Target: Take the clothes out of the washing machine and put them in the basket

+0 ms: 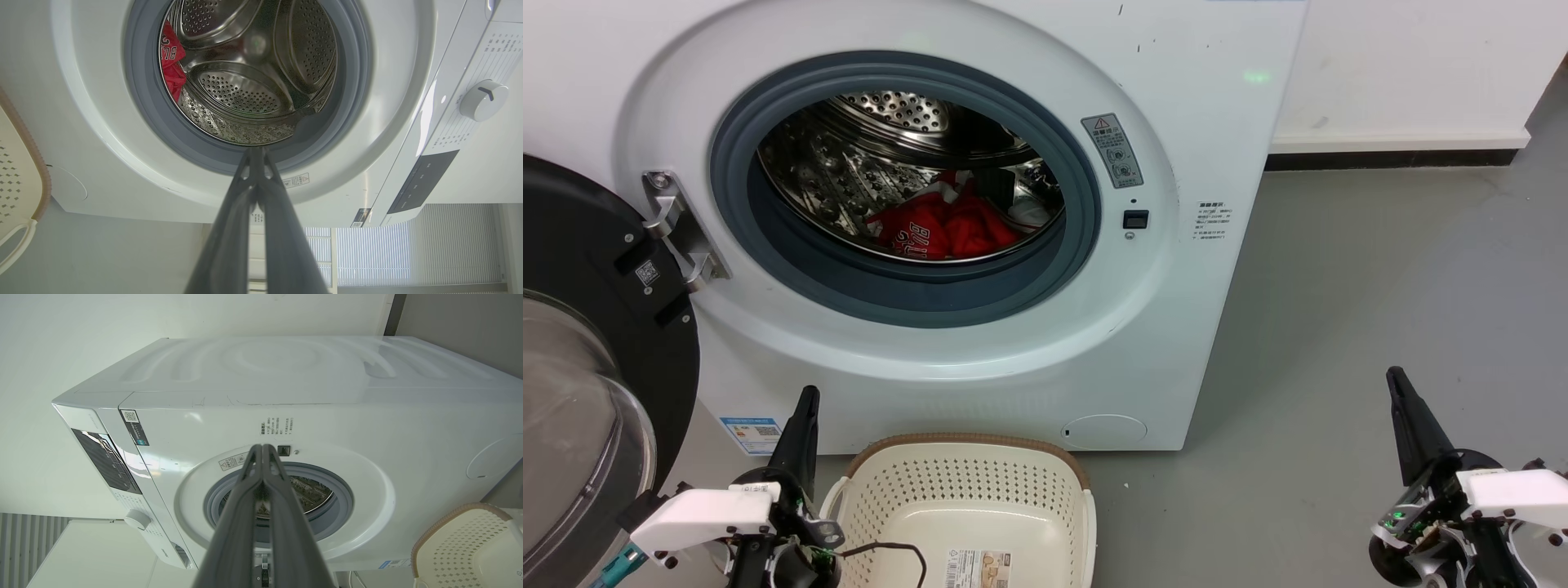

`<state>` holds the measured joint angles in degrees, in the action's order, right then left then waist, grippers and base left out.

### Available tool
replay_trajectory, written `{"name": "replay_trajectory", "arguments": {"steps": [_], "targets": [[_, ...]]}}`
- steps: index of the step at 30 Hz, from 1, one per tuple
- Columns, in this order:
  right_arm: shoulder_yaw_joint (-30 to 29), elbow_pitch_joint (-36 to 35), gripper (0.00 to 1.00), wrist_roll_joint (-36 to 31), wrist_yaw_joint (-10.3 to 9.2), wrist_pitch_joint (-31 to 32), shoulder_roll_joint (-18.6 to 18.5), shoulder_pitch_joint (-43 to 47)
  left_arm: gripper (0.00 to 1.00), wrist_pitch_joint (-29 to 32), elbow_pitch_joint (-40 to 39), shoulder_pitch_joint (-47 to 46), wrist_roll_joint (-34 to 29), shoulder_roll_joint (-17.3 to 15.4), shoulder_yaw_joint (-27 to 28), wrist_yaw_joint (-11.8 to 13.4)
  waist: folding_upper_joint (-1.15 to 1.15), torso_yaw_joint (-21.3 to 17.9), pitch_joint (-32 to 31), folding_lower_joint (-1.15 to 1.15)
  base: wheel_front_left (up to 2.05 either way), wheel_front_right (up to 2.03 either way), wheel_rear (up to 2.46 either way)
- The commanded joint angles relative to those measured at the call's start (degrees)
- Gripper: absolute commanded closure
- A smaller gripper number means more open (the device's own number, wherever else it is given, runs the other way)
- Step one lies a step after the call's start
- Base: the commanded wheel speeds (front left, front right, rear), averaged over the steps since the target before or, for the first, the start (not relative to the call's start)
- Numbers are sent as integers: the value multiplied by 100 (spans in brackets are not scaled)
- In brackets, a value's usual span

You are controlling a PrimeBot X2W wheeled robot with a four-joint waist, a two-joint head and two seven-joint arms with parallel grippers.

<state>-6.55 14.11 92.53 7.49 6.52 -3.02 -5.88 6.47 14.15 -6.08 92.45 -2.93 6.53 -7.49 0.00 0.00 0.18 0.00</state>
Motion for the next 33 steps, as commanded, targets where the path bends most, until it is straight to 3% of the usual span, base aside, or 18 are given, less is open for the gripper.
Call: {"name": "replay_trajectory", "arguments": {"steps": [1,24,25,33], "targets": [[-6,9,100,-34,0,4,20,-81,100,16,-1,-37,-15,10,17,-12,0,0,0,0,0,0,0],[-3,9,100,-32,0,2,20,-81,100,13,-1,-37,-13,11,13,-12,0,0,0,0,0,0,0],[0,0,0,0,0,-1,0,0,0,0,0,0,0,0,0,0,0,0,0,0,0,0,0],[86,-57,0,-48,0,-167,3,138,0,-177,18,22,-40,6,-204,1,0,-2,2,0,0,0,0]]}}
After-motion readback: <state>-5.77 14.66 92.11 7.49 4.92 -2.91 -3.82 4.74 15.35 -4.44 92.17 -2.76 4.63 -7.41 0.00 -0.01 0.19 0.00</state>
